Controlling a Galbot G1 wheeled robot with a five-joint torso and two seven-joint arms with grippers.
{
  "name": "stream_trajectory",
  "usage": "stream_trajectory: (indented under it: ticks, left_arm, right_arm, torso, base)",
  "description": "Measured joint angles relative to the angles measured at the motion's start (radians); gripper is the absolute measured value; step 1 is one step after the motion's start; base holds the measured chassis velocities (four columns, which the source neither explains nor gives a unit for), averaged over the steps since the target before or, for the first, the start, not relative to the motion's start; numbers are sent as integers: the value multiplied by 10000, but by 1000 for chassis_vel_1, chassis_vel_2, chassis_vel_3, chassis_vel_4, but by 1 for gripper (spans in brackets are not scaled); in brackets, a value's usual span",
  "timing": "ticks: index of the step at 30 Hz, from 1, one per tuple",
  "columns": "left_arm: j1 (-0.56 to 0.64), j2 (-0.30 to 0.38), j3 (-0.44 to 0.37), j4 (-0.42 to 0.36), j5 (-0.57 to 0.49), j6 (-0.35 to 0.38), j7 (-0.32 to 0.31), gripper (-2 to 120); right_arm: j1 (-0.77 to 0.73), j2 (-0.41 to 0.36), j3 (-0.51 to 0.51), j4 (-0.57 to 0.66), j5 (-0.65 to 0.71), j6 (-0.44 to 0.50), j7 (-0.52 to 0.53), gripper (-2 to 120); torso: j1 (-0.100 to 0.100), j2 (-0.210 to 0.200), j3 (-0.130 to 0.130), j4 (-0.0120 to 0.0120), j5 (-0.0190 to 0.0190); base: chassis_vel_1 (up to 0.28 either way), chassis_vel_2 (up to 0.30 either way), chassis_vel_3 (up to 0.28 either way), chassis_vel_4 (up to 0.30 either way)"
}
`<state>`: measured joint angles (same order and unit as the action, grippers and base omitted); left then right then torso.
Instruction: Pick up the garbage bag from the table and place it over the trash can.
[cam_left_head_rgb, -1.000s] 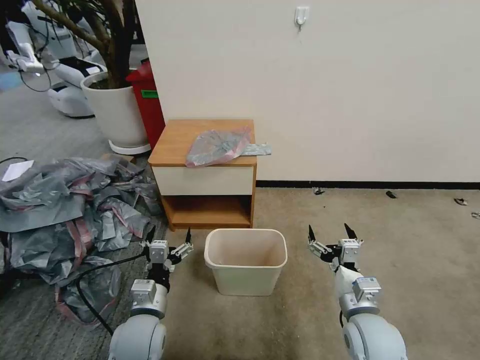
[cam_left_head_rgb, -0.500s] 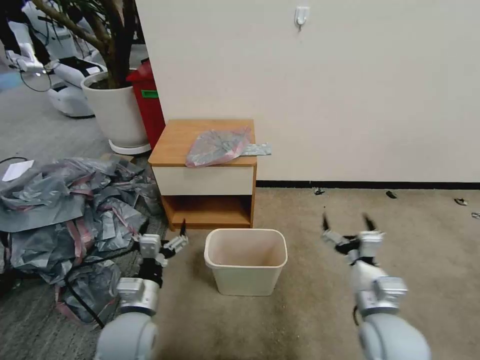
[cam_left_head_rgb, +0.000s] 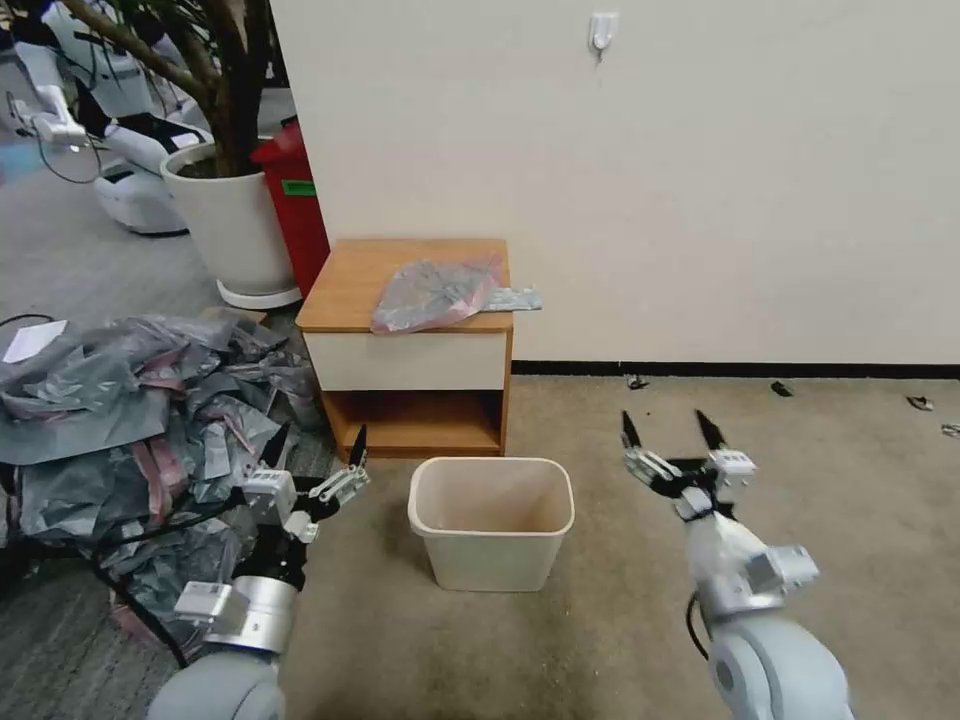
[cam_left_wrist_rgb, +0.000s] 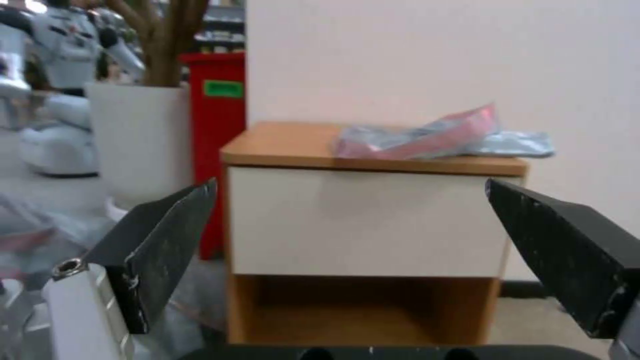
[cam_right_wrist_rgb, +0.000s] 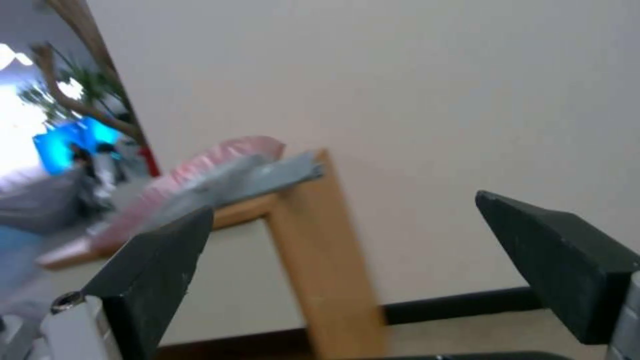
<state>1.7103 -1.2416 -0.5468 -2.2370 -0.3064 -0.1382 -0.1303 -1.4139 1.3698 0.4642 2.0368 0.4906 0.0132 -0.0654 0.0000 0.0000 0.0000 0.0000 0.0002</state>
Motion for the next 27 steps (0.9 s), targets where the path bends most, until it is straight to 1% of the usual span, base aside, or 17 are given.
stream_trajectory:
  ticks: [2,3,6,7,11,12,14,15,16,17,19,20,22,23,27]
  left_arm:
    - [77,-64,-87,74,164,-208,-184,100]
    - [77,-64,-87,74,164,-208,-184,100]
    - [302,-139,-213,102,480,-557,-548,100]
    - [302,-139,-213,102,480,-557,-548,100]
    - [586,-262,-449,-47,535,-559,-878,100]
    - [586,-262,-449,-47,535,-559,-878,100]
    - [690,-358,-554,-56,588,-561,-919,100]
    - [754,-427,-601,-66,633,-577,-924,100]
    - [754,-427,-601,-66,633,-577,-924,100]
    - [841,-546,-638,-89,719,-617,-924,100]
    - [949,-758,-632,-99,806,-656,-925,100]
    - [949,-758,-632,-99,806,-656,-925,100]
    - [986,-959,-585,-73,950,-722,-924,100]
    - [986,-959,-585,-73,950,-722,-924,100]
    - [1062,-1189,-587,49,1123,-854,-901,100]
  right_arm:
    - [777,-159,-501,-624,1202,-119,121,100]
    - [777,-159,-501,-624,1202,-119,121,100]
    - [1847,-120,-1205,-1348,2648,-311,464,100]
    - [1847,-120,-1205,-1348,2648,-311,464,100]
    - [3184,297,-1912,-2158,3915,-677,1036,100]
    - [3184,297,-1912,-2158,3915,-677,1036,100]
    - [3837,487,-2081,-2713,4589,-778,1269,100]
    - [4302,625,-2167,-3166,5164,-837,1495,100]
    - [4302,625,-2167,-3166,5164,-837,1495,100]
    - [4885,763,-2218,-3795,5636,-859,1644,100]
    - [5616,893,-2342,-4704,5859,-860,1703,100]
    - [5616,893,-2342,-4704,5859,-860,1703,100]
    - [6138,938,-2430,-5449,5819,-840,1704,100]
    - [6138,938,-2430,-5449,5819,-840,1704,100]
    - [6559,983,-2385,-6094,5849,-722,1480,100]
  torso:
    - [0,0,1,0,-3]
    - [0,0,1,0,-3]
    - [0,-1,1,0,-2]
    - [0,-1,1,0,-2]
    - [0,-1,1,1,-3]
    - [0,-1,1,1,-3]
    - [0,0,1,0,-4]
    - [1,0,1,1,-2]
    - [1,0,1,1,-2]
    - [0,-1,1,0,-3]
    - [0,-1,1,2,-3]
    - [0,-1,1,2,-3]
    - [0,-1,1,0,-2]
    - [0,-1,1,0,-2]
    - [1,-1,1,-1,-2]
  base:
    - [0,0,0,0]
    - [0,0,0,0]
    - [0,0,0,0]
    - [0,0,0,0]
    - [0,0,0,0]
    - [0,0,0,0]
    - [0,0,0,0]
    - [0,0,0,0]
    - [0,0,0,0]
    - [0,0,0,0]
    - [0,0,0,0]
    - [0,0,0,0]
    - [0,0,0,0]
    - [0,0,0,0]
    - [0,0,0,0]
